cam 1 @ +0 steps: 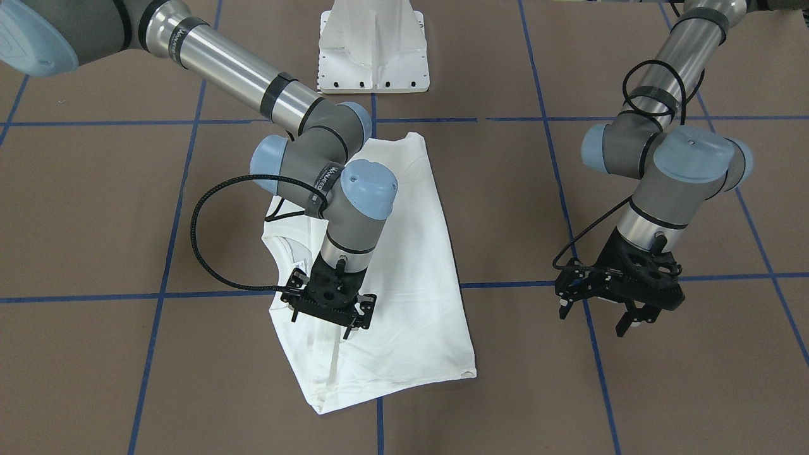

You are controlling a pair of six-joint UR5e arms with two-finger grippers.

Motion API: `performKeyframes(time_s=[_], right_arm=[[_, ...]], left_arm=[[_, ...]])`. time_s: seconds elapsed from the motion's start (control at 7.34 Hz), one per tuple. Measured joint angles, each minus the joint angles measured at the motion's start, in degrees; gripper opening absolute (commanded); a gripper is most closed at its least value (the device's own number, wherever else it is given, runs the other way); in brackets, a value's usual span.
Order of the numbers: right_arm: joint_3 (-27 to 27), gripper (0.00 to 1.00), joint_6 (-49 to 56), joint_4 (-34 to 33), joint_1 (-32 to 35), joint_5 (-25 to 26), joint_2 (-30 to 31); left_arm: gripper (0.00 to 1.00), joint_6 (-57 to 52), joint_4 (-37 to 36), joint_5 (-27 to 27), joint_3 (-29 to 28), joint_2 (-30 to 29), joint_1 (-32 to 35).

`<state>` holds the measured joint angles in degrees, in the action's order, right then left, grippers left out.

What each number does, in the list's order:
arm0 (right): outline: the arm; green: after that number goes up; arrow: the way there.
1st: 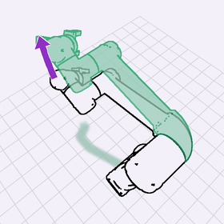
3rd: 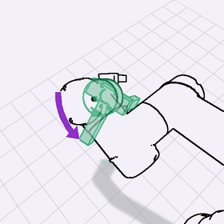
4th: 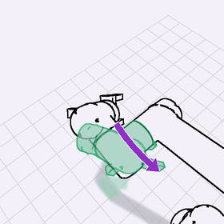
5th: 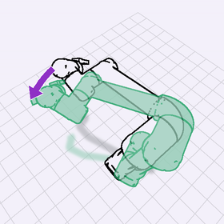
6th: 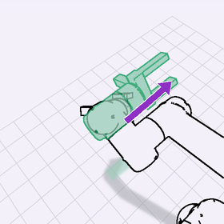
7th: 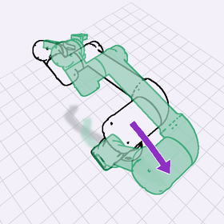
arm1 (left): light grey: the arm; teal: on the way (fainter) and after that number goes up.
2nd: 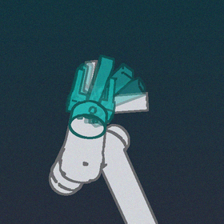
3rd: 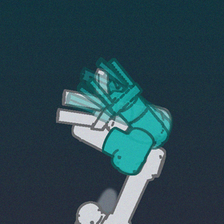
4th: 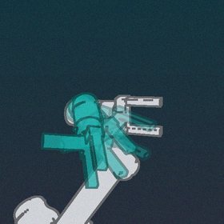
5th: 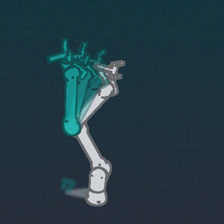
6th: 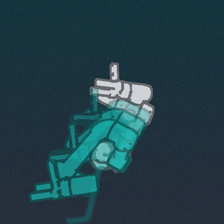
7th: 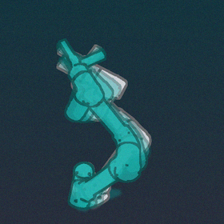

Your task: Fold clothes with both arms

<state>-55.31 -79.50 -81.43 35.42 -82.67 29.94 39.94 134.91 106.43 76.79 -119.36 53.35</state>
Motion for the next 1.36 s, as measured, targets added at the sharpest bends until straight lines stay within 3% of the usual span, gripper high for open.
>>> performKeyframes(time_s=[0.55, 1.36], right_arm=[[1.3, 1.00, 3.2, -0.6, -1.1, 0.6, -0.1], [-1.5, 1.00, 27.0, -13.0, 3.2, -0.5, 0.8]], left_arm=[[1.00, 0.9, 0.0, 0.0, 0.1, 0.0, -0.2], [1.00, 1.0, 0.1, -0.1, -0.2, 0.0, -0.3]])
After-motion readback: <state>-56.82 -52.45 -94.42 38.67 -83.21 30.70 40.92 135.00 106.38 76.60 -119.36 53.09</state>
